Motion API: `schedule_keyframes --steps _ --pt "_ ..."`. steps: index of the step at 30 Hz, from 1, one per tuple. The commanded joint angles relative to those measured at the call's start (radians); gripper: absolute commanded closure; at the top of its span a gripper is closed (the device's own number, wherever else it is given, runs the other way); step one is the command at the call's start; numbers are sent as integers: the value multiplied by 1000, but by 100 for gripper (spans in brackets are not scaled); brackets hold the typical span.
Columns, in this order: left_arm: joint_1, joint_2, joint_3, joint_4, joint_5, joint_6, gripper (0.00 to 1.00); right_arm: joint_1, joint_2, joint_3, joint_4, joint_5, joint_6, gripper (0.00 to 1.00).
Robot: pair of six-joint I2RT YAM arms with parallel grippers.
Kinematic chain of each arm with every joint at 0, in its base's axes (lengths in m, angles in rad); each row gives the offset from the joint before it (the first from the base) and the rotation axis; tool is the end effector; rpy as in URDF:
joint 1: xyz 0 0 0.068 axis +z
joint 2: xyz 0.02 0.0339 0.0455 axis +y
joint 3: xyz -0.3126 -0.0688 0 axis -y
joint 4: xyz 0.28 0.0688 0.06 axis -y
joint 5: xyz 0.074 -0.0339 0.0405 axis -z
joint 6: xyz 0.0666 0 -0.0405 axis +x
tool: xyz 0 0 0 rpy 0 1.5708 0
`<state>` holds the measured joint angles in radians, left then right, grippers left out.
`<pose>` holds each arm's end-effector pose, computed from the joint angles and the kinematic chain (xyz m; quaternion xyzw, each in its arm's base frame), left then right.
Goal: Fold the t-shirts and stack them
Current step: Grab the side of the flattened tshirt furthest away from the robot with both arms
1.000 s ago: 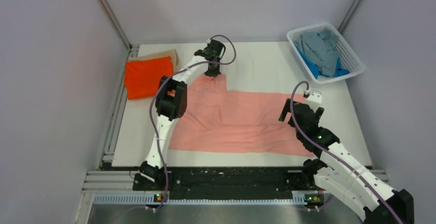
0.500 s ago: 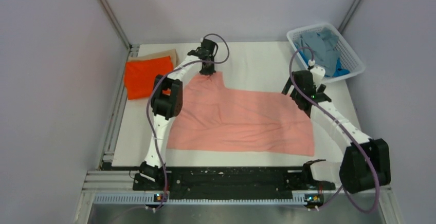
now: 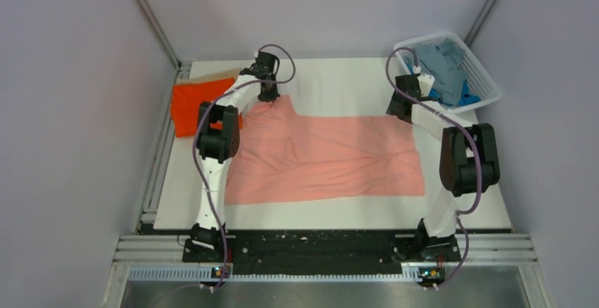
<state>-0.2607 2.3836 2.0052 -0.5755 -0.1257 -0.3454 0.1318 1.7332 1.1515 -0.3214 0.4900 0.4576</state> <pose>0.5919 -0.1493 0.1665 -0.0593 0.9493 -0.0333 0.3070 0.4201 0.0241 0.2140 0.2271 0.8916 -0.1270 0.3708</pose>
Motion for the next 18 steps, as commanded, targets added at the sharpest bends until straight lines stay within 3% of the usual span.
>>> schedule_keyframes --steps 1,6,11,18 --pt "21 -70 -19 26 -7 -2 100 -8 113 128 69 2 -26 14" --pt "21 -111 -43 33 16 -1 100 -9 219 207 48 -22 -4 23" --pt "18 -169 -111 77 95 -4 100 -8 219 139 78 -18 20 29" --pt "4 -238 -207 92 136 -18 100 -8 160 63 76 -50 39 48"
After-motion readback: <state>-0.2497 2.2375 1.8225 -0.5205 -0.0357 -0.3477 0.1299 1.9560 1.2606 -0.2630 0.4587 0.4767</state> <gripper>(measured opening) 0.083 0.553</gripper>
